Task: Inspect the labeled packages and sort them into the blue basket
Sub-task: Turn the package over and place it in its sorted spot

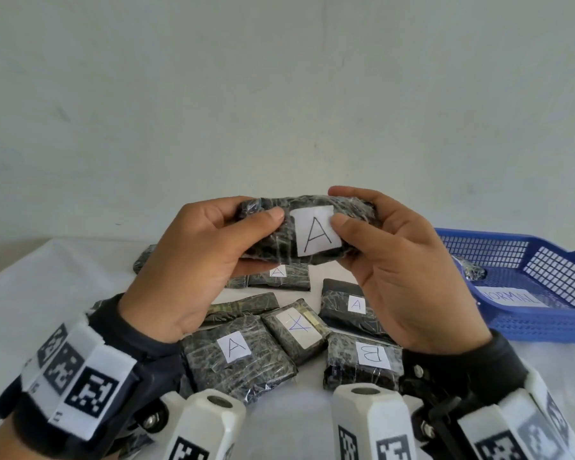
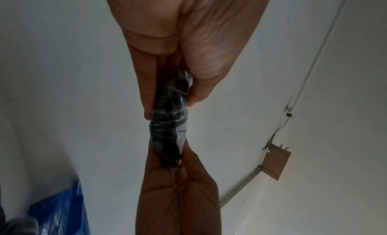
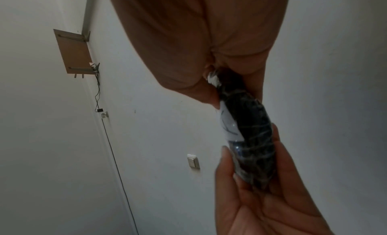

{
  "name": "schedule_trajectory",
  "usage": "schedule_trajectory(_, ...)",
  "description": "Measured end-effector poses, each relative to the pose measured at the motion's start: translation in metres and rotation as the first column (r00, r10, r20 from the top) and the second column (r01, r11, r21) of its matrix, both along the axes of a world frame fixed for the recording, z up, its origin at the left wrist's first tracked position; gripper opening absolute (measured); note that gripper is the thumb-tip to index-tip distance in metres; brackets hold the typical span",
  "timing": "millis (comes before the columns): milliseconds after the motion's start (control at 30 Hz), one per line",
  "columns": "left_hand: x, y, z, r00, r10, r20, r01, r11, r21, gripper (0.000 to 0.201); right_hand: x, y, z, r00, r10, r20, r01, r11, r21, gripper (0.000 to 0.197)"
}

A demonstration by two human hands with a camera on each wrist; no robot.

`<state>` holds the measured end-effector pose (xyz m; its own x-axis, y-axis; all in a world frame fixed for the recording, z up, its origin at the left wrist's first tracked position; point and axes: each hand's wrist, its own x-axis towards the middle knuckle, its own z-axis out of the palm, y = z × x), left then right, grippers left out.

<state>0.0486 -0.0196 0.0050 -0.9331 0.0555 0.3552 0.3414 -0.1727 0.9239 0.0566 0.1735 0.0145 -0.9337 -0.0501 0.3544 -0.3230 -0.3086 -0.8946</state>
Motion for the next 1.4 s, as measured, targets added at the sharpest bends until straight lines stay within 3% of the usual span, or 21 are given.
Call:
schedule_trajectory(100, 0.002, 0.001, -0.001, 0.999, -0.031, -0.008, 0.030, 0.997, -0.067, 0.036, -0.001, -0.002, -0.001, 0.999, -0.042, 0.005, 0.042, 0.999, 0.013, 0.026)
schedule_trajectory(233, 0.003, 0.006, 0.000, 0.999, 0.000, -0.032, -0.001, 1.000, -0.027, 0.026, 0.002, -0.001, 0.000, 1.000, 0.021, -0.017, -0.020, 0.999, 0.039, 0.040)
schedule_trajectory(433, 0.003, 0.012, -0.005, 0.999, 0.021, -0.042, -0.024, 0.996, -0.087, 0.034, -0.003, -0.003, -0.004, 0.998, -0.065, 0.001, 0.065, 0.994, 0.092, 0.034)
schedule_trajectory(667, 0.006, 0.010, -0.002, 0.997, 0.013, -0.073, -0.019, 0.996, -0.087, 0.029, 0.000, -0.001, -0.001, 1.000, -0.023, -0.018, 0.023, 0.999, -0.024, 0.035)
schedule_trajectory(833, 0.002, 0.006, 0.000, 0.999, -0.029, 0.014, 0.029, 1.000, 0.003, 0.034, 0.000, 0.000, 0.001, 0.999, 0.044, 0.020, -0.042, 0.994, -0.099, 0.026)
schedule_trajectory(967, 0.007, 0.010, 0.000, 0.998, -0.062, -0.006, 0.062, 0.997, -0.037, 0.037, -0.005, 0.005, 0.002, 0.995, 0.063, 0.075, -0.048, 0.981, -0.188, 0.031)
schedule_trajectory(1133, 0.001, 0.011, -0.002, 0.998, -0.057, 0.037, 0.054, 0.995, 0.081, 0.030, -0.001, 0.009, 0.005, 0.987, 0.135, 0.087, -0.107, 0.957, -0.271, 0.035)
schedule_trajectory(1300, 0.002, 0.009, -0.001, 0.994, -0.082, 0.066, 0.077, 0.993, 0.085, 0.034, -0.004, 0.009, 0.002, 0.988, 0.088, 0.126, -0.054, 0.967, -0.249, 0.033)
schedule_trajectory(1400, 0.001, 0.011, -0.001, 0.995, -0.066, 0.072, 0.058, 0.992, 0.114, 0.030, -0.002, 0.009, 0.003, 0.990, 0.090, 0.106, -0.066, 0.976, -0.206, 0.044)
